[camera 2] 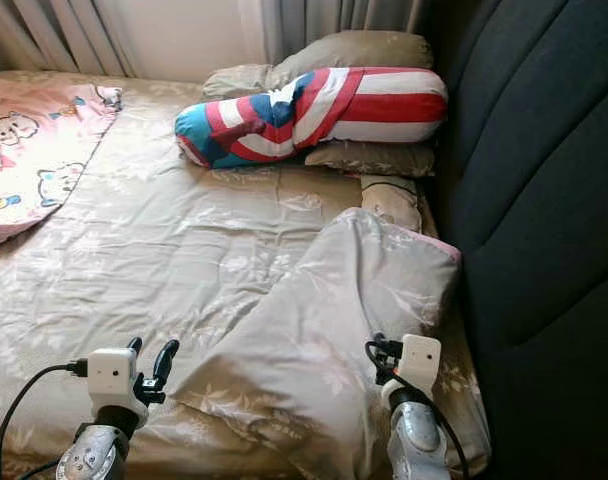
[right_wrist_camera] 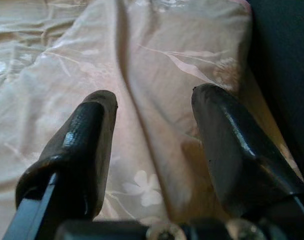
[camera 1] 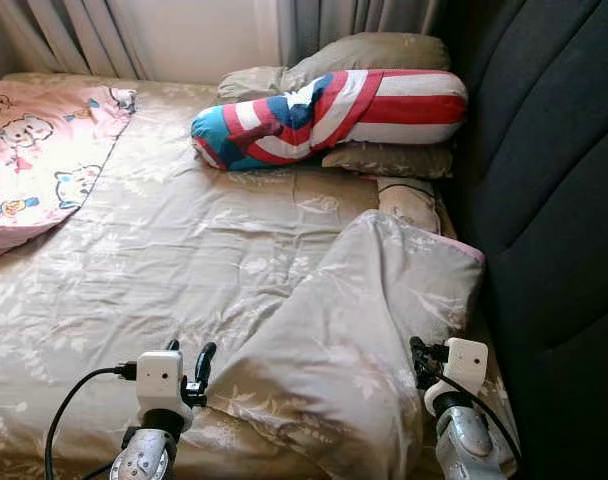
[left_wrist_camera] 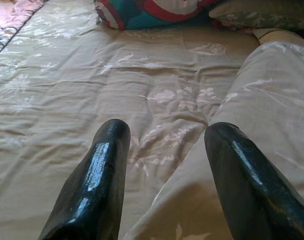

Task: Clean up the room

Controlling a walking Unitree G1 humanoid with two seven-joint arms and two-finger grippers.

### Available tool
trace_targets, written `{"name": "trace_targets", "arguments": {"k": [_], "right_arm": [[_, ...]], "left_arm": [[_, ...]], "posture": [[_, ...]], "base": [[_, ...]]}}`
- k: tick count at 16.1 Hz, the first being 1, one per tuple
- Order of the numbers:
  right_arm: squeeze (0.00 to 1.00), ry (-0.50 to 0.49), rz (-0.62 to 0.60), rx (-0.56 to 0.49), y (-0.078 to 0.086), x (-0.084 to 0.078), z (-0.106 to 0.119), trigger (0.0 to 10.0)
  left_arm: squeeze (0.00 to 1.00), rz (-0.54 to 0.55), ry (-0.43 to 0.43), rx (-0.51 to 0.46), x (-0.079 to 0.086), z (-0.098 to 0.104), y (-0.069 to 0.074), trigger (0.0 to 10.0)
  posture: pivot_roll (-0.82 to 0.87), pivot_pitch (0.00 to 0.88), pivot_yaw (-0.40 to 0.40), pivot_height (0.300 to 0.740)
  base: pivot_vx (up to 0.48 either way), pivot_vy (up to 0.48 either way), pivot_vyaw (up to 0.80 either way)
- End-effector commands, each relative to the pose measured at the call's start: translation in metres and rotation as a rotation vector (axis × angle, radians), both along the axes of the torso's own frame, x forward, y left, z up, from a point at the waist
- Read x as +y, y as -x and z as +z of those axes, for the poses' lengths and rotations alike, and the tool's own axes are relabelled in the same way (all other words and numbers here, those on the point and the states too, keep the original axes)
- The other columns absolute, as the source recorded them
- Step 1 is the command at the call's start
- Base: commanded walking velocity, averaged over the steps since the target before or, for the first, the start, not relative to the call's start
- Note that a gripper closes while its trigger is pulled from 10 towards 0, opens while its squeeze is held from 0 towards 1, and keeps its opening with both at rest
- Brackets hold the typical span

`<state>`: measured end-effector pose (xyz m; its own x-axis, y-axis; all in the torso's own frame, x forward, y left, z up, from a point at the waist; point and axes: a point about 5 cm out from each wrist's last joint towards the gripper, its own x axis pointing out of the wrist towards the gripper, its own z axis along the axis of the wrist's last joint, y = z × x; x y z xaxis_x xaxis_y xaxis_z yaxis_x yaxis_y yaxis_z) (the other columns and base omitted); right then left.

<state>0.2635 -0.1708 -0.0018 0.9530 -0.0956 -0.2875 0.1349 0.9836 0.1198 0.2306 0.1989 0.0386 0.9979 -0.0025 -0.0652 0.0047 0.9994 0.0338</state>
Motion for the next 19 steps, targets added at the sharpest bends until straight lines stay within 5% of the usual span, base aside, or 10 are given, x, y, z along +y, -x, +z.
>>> {"name": "trace_targets", "arguments": {"k": [1,19], "right_arm": [[0.0,0.017,0.009,0.006,0.002,-0.002,-0.002,10.0],[0.0,0.006,0.065,0.022,0.003,0.009,-0.005,10.0]], "left_arm": [[0.0,-0.01,0.003,0.017,-0.002,-0.003,0.003,10.0],[0.0,-0.023,0.004,0.026,-0.004,-0.004,0.001,10.0]], "posture": [[0.03,0.13,-0.075,0.706],[0.03,0.118,-0.071,0.667]], "base": [[0.0,0.0,0.0],[0.0,0.0,0.0]]}}
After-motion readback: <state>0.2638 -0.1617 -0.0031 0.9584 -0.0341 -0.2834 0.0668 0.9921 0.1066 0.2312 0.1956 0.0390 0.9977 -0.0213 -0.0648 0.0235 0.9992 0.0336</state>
